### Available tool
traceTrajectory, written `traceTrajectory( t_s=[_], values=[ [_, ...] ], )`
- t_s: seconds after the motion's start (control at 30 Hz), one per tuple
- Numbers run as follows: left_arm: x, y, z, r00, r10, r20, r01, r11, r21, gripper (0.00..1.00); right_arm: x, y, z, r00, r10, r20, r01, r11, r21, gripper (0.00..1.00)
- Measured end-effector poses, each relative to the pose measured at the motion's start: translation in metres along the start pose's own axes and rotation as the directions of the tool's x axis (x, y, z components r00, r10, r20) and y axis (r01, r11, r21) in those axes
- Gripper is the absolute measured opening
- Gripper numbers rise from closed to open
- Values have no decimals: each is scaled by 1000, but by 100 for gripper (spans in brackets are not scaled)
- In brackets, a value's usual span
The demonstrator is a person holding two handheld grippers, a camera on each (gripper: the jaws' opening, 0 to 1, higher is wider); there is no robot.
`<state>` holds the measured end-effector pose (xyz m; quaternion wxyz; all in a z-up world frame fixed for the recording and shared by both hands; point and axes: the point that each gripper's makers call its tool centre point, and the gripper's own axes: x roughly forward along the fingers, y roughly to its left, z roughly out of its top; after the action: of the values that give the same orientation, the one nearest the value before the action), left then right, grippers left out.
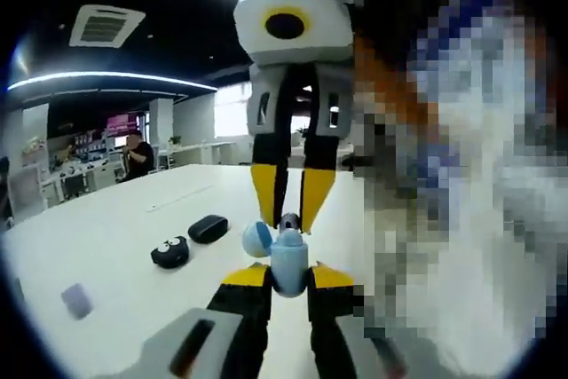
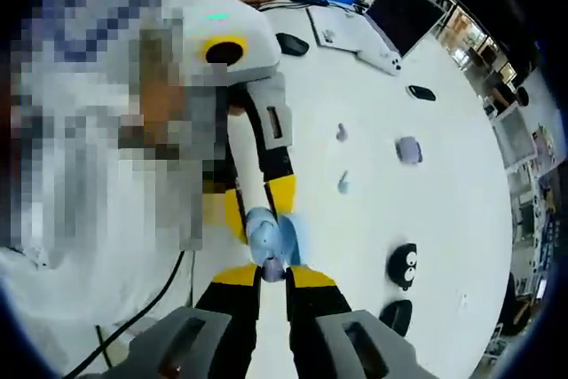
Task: Pick up the earbuds from the table and place the earbuds into the earbud case
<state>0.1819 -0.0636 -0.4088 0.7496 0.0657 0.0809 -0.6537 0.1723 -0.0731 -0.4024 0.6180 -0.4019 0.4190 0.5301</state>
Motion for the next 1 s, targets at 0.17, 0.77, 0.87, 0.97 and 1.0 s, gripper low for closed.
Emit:
traceTrajectory(
  t_s=[0.17,0.77,0.87,0.97,1.0],
  values=[
    [-3,2,6,998,-29,62,34,997,-72,17,-3,0,7,998,-22,52,26,995,-92,16],
    [-13,5,25,968,-80,238,122,979,-166,17,-43,-17,12,816,-175,551,140,985,104,30],
    [-13,2,31,950,-103,293,164,968,-191,17,-48,-16,17,717,-201,668,155,979,129,34],
    [-12,0,34,939,-118,323,190,961,-201,17,-58,-12,23,604,-227,764,151,974,169,36],
    [-11,-2,34,936,-124,328,197,959,-201,17,-60,-11,23,580,-232,781,149,973,178,36]
  ],
)
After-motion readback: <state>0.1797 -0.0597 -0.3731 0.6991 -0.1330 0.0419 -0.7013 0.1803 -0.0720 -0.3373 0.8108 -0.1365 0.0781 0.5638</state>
